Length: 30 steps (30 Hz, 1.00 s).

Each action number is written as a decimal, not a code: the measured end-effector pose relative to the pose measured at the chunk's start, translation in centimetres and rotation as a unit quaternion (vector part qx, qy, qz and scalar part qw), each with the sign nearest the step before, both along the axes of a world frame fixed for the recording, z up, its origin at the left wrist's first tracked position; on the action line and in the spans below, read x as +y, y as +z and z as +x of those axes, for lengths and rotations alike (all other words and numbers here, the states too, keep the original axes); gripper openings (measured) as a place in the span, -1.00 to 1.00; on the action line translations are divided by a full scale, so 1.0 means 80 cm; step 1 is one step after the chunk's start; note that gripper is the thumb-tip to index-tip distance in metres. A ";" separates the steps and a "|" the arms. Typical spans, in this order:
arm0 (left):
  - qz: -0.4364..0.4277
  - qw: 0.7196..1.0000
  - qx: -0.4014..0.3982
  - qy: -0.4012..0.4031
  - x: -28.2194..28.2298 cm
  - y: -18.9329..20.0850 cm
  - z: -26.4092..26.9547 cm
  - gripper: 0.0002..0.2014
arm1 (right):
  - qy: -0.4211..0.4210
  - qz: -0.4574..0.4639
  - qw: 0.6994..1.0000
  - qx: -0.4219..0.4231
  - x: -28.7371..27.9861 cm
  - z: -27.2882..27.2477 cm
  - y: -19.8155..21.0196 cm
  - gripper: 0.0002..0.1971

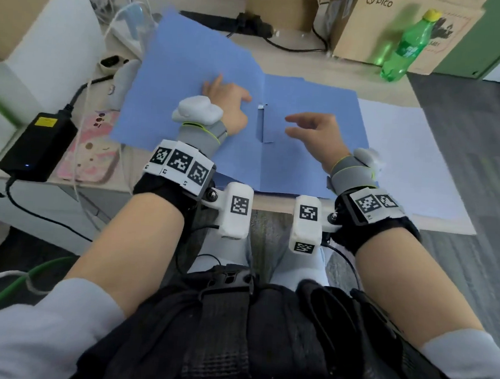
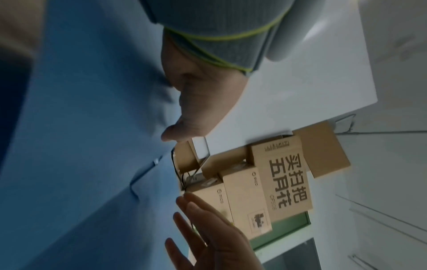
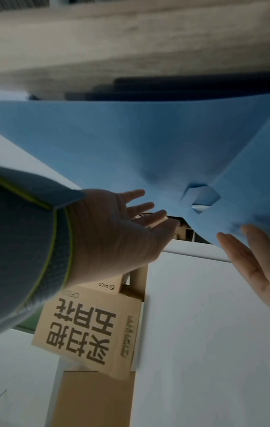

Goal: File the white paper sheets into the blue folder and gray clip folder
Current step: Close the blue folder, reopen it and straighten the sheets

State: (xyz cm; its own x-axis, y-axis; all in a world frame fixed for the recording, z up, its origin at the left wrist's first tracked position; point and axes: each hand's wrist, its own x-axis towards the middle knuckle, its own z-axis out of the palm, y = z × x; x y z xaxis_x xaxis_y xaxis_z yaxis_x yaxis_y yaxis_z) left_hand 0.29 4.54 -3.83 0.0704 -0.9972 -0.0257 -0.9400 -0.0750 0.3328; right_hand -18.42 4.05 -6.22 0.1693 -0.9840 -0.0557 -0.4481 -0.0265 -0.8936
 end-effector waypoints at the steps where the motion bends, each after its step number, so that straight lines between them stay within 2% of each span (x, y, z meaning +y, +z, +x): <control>1: 0.014 1.000 -0.018 0.004 -0.001 -0.003 -0.008 -0.49 | -0.004 0.002 1.000 0.006 0.000 -0.006 -0.001 -0.69; 3: 0.055 0.997 -0.046 -0.004 -0.008 -0.011 -0.034 -0.53 | -0.043 0.005 0.999 0.014 -0.002 -0.029 -0.005 -0.66; 5: 0.088 0.995 -0.054 -0.011 -0.014 -0.022 -0.061 -0.48 | -0.106 0.010 0.994 0.040 -0.005 -0.058 -0.009 -0.58; 9: 0.085 0.996 -0.011 -0.001 -0.026 -0.040 -0.095 -0.47 | -0.194 0.053 0.967 0.158 -0.006 -0.109 -0.019 -0.41; 12: 0.064 0.998 0.015 0.003 -0.035 -0.048 -0.116 -0.50 | -0.188 0.099 0.969 0.127 -0.002 -0.130 -0.027 -0.39; 15: 0.036 0.999 0.035 0.000 -0.037 -0.044 -0.128 -0.54 | -0.157 0.104 0.978 0.091 0.001 -0.129 -0.029 -0.39; 20: 0.013 0.995 0.098 -0.008 -0.047 -0.040 -0.151 -0.56 | -0.133 0.094 0.984 0.071 0.003 -0.131 -0.028 -0.18; 23: 0.009 0.991 0.130 -0.029 -0.059 -0.043 -0.176 -0.56 | -0.152 0.087 0.983 0.047 0.003 -0.146 -0.025 -0.22; 26: 0.010 0.986 0.148 -0.070 -0.062 -0.043 -0.206 -0.59 | -0.199 0.072 0.973 0.094 -0.001 -0.176 -0.028 -0.42; 30: 0.040 0.973 0.184 -0.136 -0.069 -0.046 -0.253 -0.62 | -0.320 0.060 0.914 0.242 0.001 -0.243 -0.039 -0.49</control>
